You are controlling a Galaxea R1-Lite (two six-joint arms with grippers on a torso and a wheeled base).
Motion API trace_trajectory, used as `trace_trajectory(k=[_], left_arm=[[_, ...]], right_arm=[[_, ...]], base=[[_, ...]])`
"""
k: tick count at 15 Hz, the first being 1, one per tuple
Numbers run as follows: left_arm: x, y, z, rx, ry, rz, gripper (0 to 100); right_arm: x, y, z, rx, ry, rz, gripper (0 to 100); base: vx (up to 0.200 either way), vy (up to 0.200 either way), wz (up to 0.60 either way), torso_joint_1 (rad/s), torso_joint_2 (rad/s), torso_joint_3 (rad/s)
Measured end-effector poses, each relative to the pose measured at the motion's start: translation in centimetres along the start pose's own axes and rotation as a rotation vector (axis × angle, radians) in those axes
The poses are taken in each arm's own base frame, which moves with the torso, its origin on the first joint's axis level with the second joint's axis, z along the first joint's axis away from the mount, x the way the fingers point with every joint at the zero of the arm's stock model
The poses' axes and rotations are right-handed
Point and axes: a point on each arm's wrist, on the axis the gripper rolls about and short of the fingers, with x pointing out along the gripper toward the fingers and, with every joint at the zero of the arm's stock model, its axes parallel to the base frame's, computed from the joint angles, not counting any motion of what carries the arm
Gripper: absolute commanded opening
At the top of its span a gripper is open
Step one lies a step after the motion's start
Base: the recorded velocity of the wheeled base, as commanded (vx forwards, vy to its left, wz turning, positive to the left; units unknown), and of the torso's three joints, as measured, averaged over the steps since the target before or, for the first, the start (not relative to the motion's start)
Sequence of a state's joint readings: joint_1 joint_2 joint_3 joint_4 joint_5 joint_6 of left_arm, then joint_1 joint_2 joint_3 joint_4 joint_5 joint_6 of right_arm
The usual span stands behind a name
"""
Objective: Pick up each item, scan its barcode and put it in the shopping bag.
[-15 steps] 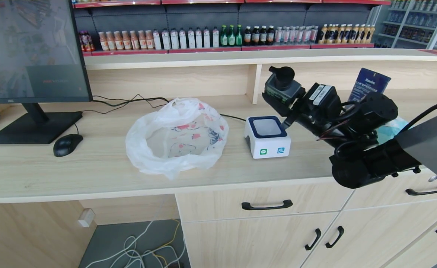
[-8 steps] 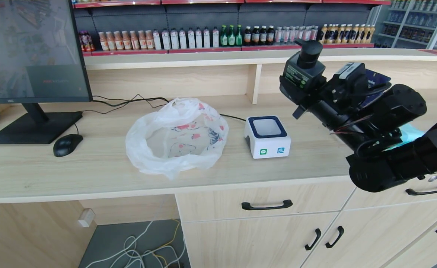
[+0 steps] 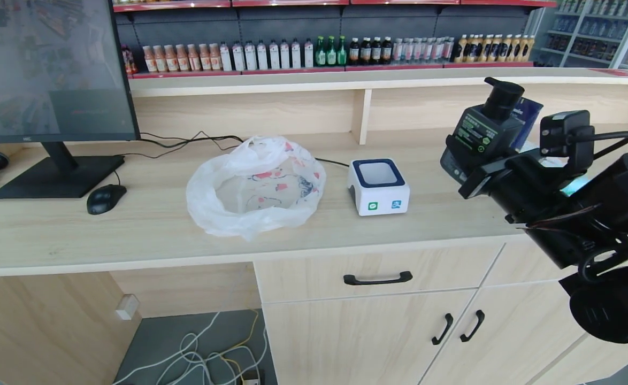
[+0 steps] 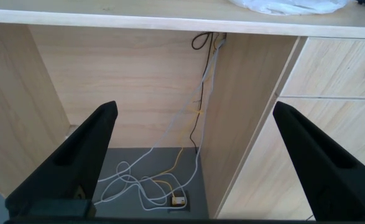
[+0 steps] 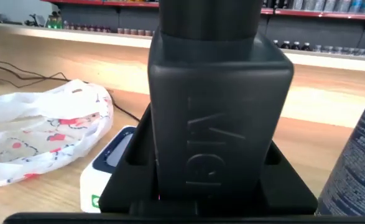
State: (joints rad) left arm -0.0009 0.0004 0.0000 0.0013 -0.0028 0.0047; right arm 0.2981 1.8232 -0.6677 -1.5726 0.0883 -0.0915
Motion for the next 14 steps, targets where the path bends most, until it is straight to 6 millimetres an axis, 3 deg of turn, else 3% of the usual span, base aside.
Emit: trace_trajectory(k=[5,14], left_arm=[[0.00,0.00,0.01,0.001,-0.001,-0.001,100],[0.00,0.00,0.00,0.000,0.000,-0.001,100]], right_arm=[[-0.80,0.20,0.86,0.038,-0.007,-0.005,0],[-0.80,0.12,0.97,0.039,-0.009,-0.007,0]], base=[[0.000,0.000,0.00,0.000,0.00,0.000],[0.000,0.200,0.00,0.005,0.00,0.003]])
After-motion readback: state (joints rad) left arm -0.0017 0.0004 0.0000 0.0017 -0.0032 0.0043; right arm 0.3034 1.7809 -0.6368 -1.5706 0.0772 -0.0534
